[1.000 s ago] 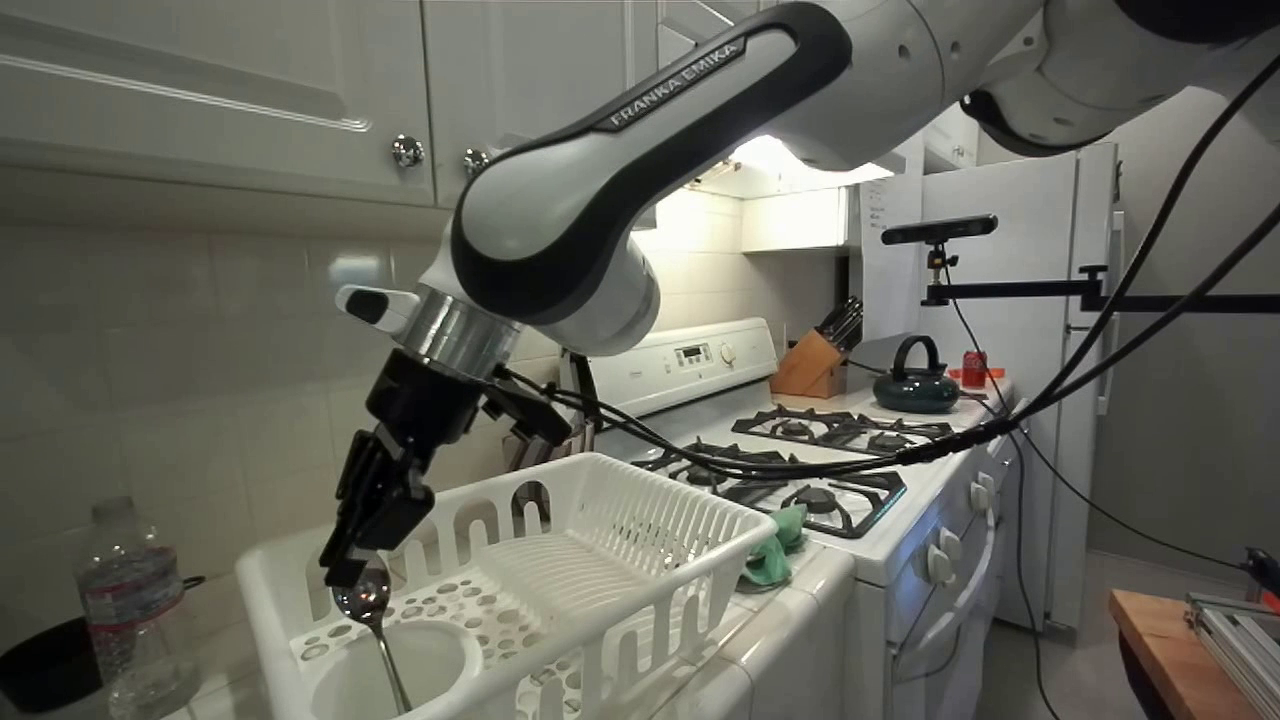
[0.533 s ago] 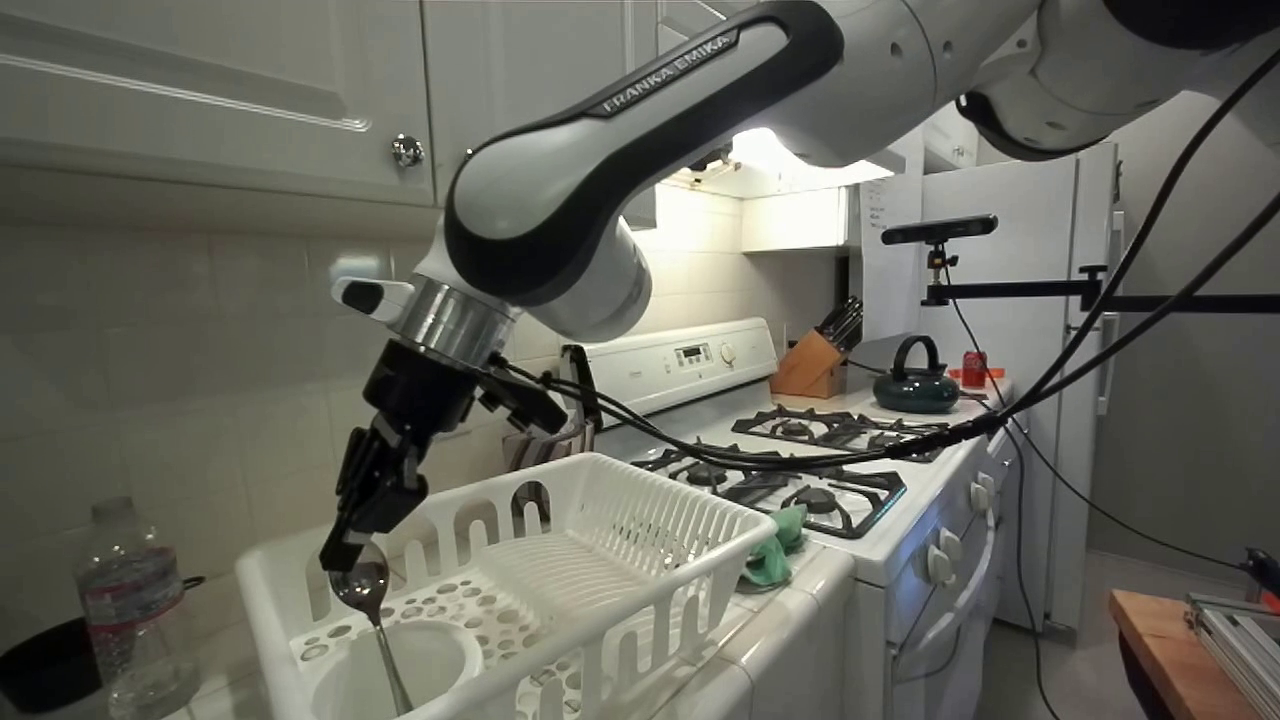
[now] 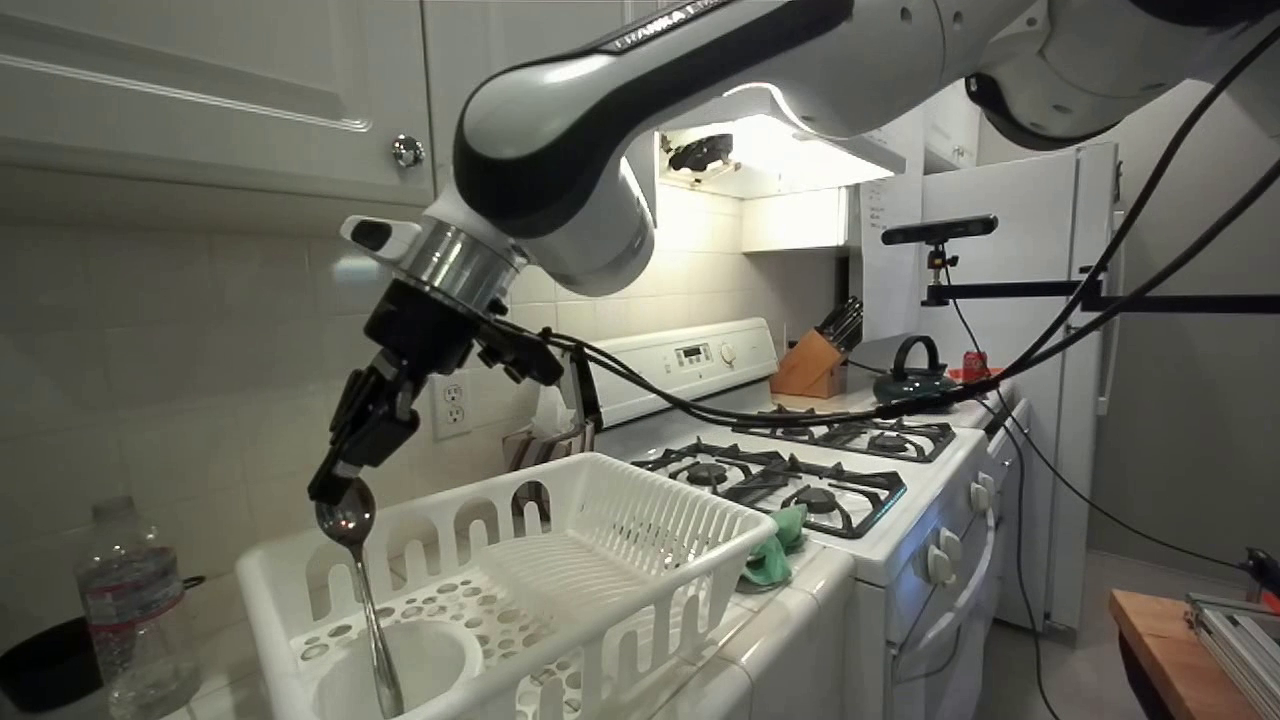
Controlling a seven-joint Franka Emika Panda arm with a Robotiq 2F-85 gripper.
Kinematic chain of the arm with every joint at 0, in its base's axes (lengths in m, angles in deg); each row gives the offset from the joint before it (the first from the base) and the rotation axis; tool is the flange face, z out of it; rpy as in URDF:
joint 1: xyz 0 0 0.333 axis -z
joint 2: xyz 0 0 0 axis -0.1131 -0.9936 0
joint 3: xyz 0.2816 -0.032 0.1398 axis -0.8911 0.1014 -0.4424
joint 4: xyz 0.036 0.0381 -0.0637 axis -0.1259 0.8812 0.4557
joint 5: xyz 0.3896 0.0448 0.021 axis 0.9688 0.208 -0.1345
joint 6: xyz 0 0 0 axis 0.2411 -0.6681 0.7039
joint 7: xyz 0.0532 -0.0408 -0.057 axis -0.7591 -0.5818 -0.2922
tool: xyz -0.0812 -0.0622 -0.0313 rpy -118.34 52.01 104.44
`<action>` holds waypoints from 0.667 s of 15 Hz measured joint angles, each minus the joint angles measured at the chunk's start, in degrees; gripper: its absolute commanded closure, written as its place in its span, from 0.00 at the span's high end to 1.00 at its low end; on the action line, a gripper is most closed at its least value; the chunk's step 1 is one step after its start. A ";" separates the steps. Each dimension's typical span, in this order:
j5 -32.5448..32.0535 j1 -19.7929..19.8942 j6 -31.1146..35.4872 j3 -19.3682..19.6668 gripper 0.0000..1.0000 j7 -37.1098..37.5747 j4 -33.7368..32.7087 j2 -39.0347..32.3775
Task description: Shift the spoons from the plate rack to the counter
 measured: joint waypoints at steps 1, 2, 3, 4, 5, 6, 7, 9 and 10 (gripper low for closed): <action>0.72 0.88 -0.65 -0.50 0.02 0.00 0.08 0.86; 1.46 1.79 -1.66 -0.81 0.02 0.00 0.20 1.85; 2.18 2.71 -2.90 -0.88 0.02 0.00 0.45 3.04; 2.75 3.65 -4.19 -0.82 0.02 0.00 0.99 4.39; 3.24 4.54 -5.43 -0.60 0.02 0.00 1.76 5.81; 3.69 5.28 -6.44 -0.18 0.02 0.08 2.71 7.32; 4.13 5.84 -7.23 0.34 0.02 0.27 3.83 8.82; 6.12 6.84 -8.96 1.22 0.02 0.52 6.58 11.93; 7.46 7.34 -9.94 1.52 0.02 0.52 8.09 13.46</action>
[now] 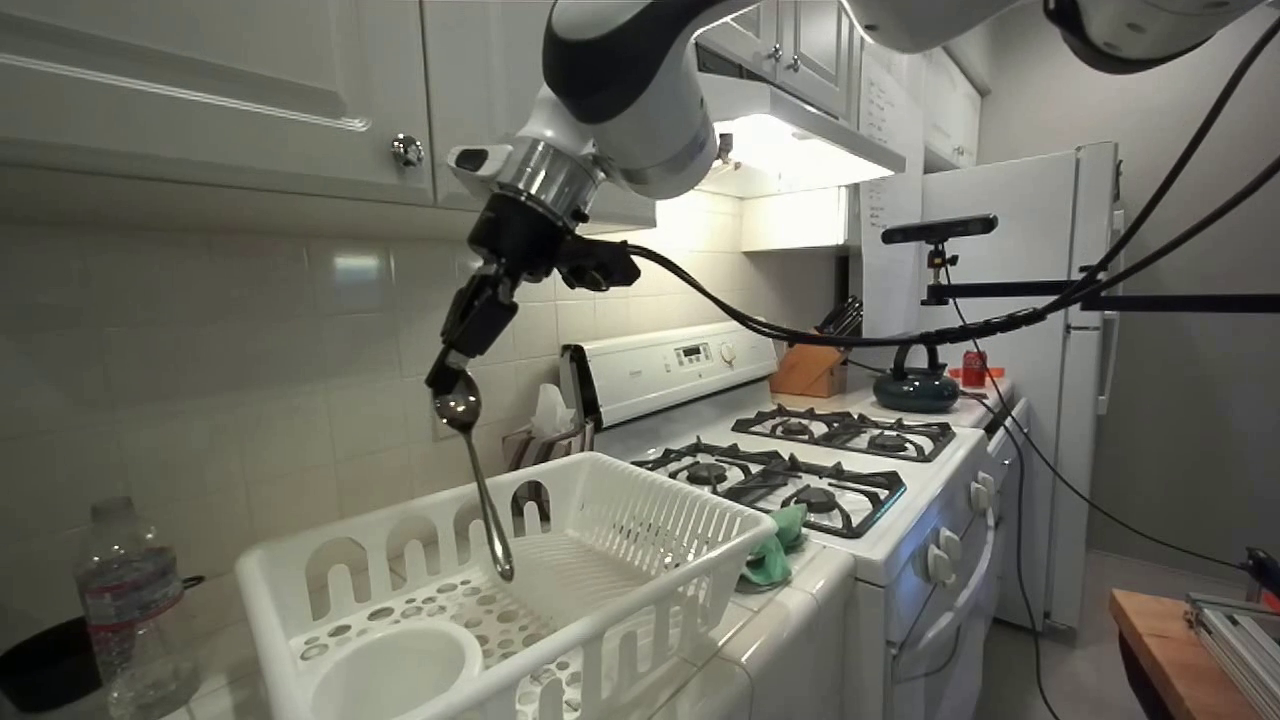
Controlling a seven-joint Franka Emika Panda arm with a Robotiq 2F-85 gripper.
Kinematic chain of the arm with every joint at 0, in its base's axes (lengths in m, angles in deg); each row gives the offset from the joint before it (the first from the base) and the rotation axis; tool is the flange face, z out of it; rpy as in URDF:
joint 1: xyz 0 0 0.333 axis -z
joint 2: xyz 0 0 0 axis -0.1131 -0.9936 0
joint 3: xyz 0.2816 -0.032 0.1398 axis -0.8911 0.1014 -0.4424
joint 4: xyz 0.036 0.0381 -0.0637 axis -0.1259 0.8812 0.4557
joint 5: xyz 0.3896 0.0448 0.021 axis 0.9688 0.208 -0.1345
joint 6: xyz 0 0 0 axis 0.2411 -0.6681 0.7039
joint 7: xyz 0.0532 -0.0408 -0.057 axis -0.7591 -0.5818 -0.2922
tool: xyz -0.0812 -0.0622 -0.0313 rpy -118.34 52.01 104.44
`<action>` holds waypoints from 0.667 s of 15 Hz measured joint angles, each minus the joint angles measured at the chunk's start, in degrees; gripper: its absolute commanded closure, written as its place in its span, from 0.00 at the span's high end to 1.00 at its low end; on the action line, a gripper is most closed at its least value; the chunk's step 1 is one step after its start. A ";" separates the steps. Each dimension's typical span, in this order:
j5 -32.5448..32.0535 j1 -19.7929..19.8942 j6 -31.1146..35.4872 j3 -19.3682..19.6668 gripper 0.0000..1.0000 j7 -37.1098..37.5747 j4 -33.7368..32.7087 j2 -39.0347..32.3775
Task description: Shift the spoons from the plate rack to the counter
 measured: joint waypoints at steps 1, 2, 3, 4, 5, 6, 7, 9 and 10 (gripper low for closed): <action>1.31 0.48 -0.91 0.26 0.02 -0.14 1.55 1.48; 2.33 0.80 -1.55 0.76 0.02 -0.34 3.16 2.92; 3.18 1.04 -2.00 1.40 0.02 -0.69 4.81 4.29; 3.65 1.16 -2.29 2.22 0.02 -0.95 6.46 5.58; 3.92 1.24 -2.39 3.21 0.02 -1.30 8.19 6.87; 3.98 1.29 -2.46 4.21 0.02 -1.73 9.80 8.03; 3.99 1.32 -2.54 5.32 0.02 -2.23 11.40 9.21; 3.99 1.37 -3.26 7.60 0.02 -3.40 14.19 11.38; 3.99 1.43 -4.20 8.72 0.02 -4.05 15.32 12.33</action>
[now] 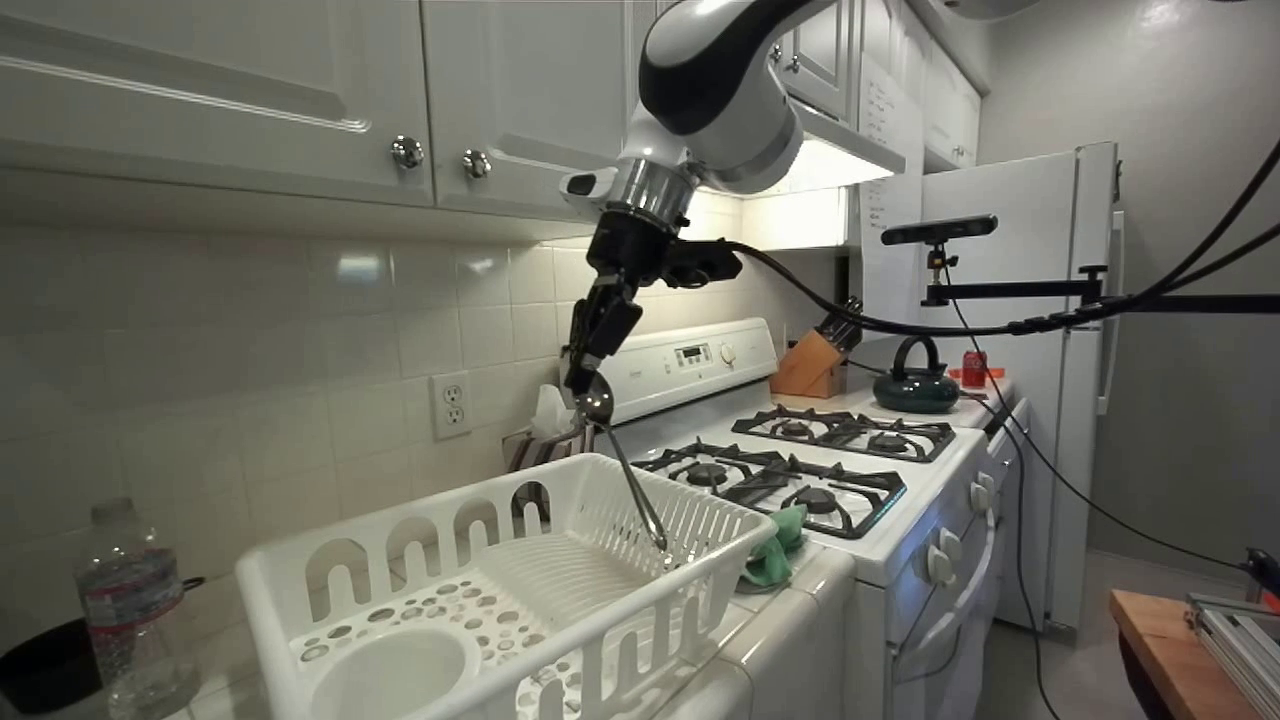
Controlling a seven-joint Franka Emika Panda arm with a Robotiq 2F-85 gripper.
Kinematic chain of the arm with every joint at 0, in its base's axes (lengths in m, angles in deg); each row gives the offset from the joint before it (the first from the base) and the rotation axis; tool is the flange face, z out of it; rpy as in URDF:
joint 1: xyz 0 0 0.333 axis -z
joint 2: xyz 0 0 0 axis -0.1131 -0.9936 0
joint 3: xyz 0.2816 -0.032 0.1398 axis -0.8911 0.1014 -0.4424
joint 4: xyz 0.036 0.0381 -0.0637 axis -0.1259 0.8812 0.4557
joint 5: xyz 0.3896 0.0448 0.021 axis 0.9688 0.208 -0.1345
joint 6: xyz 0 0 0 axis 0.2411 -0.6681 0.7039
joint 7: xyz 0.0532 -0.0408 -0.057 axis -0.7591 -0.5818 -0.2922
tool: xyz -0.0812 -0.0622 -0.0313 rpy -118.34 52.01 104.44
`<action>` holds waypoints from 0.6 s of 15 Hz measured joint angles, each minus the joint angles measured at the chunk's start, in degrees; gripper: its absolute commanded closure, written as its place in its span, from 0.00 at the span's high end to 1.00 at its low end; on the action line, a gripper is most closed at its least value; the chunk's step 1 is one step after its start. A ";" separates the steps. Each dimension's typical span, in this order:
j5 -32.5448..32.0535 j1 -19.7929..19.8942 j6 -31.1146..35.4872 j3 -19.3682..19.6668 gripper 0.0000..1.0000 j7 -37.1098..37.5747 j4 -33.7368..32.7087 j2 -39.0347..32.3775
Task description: Shift the spoons from the plate rack to the counter
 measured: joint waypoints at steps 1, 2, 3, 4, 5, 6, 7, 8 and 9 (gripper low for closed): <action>0.04 0.13 -1.16 1.09 0.02 -0.80 1.00 0.98; 0.23 0.30 -2.46 2.21 0.02 -1.72 1.87 1.95; 0.44 0.44 -3.58 3.28 0.02 -2.59 2.67 2.87; 0.51 0.52 -4.68 4.43 0.02 -3.46 3.41 3.83; 0.50 0.54 -5.48 5.62 0.02 -4.10 4.15 4.68; 0.23 0.53 -5.75 6.78 0.02 -4.37 4.88 5.46; 0.05 0.53 -5.82 7.88 0.02 -4.55 5.63 6.11; -0.23 0.52 -5.85 8.88 0.02 -4.60 6.26 6.64; -0.68 0.52 -5.96 9.83 0.02 -4.60 6.84 7.02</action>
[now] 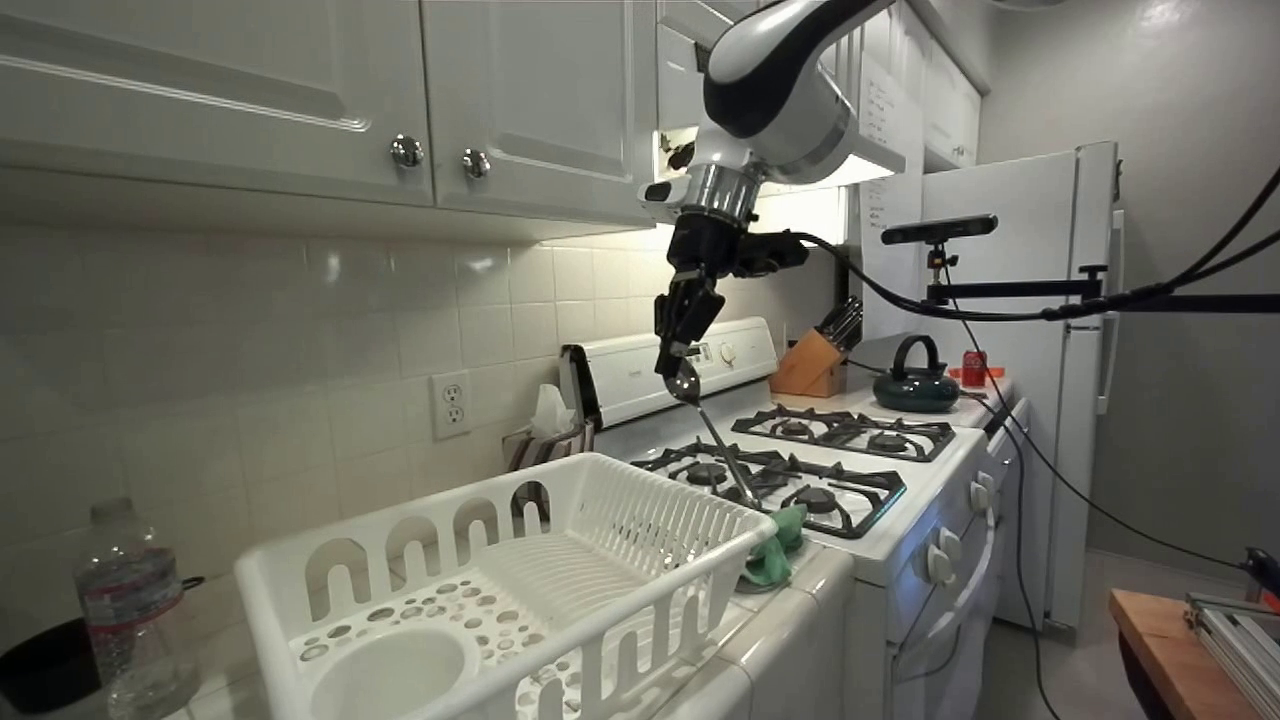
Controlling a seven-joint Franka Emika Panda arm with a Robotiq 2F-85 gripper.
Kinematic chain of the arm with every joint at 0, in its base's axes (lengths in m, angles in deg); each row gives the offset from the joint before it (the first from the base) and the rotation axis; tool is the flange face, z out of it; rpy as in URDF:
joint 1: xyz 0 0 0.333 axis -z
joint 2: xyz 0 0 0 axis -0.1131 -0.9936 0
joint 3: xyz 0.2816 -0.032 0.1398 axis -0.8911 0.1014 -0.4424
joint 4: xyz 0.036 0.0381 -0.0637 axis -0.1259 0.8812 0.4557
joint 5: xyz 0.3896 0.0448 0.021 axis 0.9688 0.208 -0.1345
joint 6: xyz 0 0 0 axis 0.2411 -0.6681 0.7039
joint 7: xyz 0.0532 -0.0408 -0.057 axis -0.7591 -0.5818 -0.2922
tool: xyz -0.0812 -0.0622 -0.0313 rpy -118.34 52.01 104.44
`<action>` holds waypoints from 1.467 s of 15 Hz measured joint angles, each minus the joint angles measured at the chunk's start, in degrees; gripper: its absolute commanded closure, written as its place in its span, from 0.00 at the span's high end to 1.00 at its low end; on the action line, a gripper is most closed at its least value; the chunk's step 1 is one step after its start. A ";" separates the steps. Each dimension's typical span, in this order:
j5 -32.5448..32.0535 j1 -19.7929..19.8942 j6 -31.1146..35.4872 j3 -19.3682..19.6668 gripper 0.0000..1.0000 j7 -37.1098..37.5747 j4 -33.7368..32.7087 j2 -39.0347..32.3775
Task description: Shift the spoons from the plate rack to the counter
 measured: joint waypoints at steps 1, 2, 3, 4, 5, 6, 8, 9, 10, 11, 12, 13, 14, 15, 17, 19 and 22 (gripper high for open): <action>-0.73 0.00 -0.18 0.91 0.02 0.00 0.41 0.23; -1.62 0.01 -0.41 1.83 0.02 0.01 0.82 0.47; -2.60 0.02 -0.47 2.72 0.02 0.05 1.38 0.79; -3.67 0.04 -0.48 3.63 0.02 0.15 1.98 1.17; -4.78 0.07 -0.49 4.52 0.02 0.21 2.60 1.60; -6.01 0.13 -0.49 5.40 0.02 0.32 3.12 1.90; -7.74 0.32 -0.48 6.81 0.02 0.49 3.68 2.05; -7.77 0.46 -0.36 7.31 0.02 0.49 3.87 2.00; -7.81 0.58 -0.13 7.71 0.02 0.61 4.02 1.92; -7.89 0.64 0.35 7.99 0.02 0.99 4.18 1.76; -8.00 0.66 0.87 8.19 0.02 1.63 4.30 1.49; -8.06 0.66 1.33 8.26 0.02 2.28 4.30 1.04; -8.30 0.66 1.98 8.26 0.02 3.11 4.30 0.52; -8.64 0.65 2.78 8.25 0.02 4.08 4.29 -0.05; -10.23 0.63 4.56 8.22 0.02 6.21 4.22 -1.35; -12.63 0.62 6.14 8.21 0.02 8.74 4.13 -2.85; -14.90 0.70 7.50 8.24 0.02 11.57 3.65 -5.12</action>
